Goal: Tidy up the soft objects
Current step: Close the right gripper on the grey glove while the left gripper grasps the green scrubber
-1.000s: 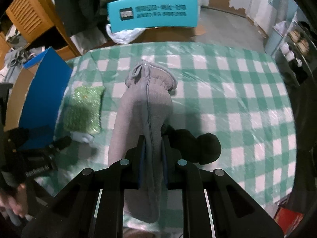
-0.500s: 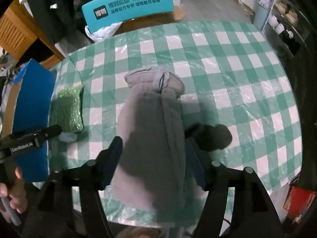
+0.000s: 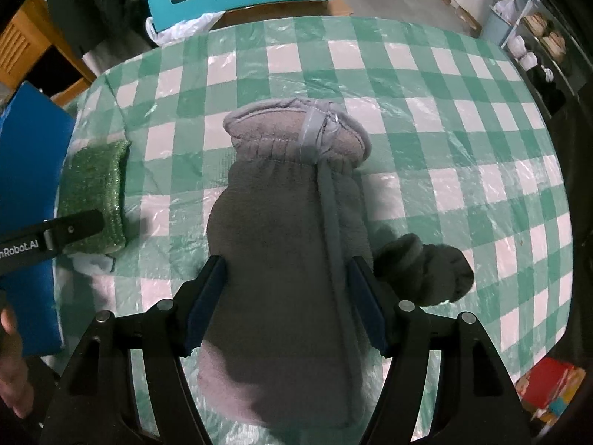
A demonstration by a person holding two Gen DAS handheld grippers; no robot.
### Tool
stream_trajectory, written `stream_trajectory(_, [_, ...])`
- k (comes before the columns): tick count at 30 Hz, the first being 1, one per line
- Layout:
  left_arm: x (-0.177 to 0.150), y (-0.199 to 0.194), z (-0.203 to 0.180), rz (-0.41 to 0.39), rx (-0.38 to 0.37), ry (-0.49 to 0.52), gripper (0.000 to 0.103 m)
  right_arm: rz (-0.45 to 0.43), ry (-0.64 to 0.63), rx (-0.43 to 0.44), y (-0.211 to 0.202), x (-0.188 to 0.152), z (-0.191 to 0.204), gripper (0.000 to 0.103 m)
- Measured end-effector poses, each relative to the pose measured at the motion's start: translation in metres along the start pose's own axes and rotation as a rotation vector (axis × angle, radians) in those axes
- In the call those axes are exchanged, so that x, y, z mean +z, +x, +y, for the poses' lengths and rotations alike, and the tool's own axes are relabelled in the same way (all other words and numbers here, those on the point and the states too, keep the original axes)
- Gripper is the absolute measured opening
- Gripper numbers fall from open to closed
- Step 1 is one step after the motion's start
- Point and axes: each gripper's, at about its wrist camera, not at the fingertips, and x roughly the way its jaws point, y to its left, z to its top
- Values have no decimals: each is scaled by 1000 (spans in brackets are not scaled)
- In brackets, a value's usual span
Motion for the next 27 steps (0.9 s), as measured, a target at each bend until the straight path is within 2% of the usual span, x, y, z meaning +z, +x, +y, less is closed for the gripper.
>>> stream_trajectory(7, [4, 6, -18, -27, 44, 69, 77, -3, -46, -36, 13, -1, 9, 67])
stream_trajectory(9, [4, 6, -21, -38, 55, 80, 76, -5, -52, -37, 17, -2, 10, 64])
stream_trajectory(13, [0, 6, -27, -61, 94, 117, 52, -9, -59, -14, 19, -2, 12, 45])
stream_trajectory(15, [2, 6, -24, -58, 81, 120, 37, -17, -66, -8, 17, -2, 13, 37])
stream_trajectory(17, [-5, 5, -17, -43, 51, 105, 16, -22, -73, -4, 13, -2, 14, 27])
stream_trajectory(20, [-5, 5, -7, -36, -2, 73, 11, -34, -80, 8, 8, 0, 14, 19])
stream_trajectory(27, [-7, -13, -7, -84, -41, 76, 9, -70, -67, 35, -9, 0, 15, 14])
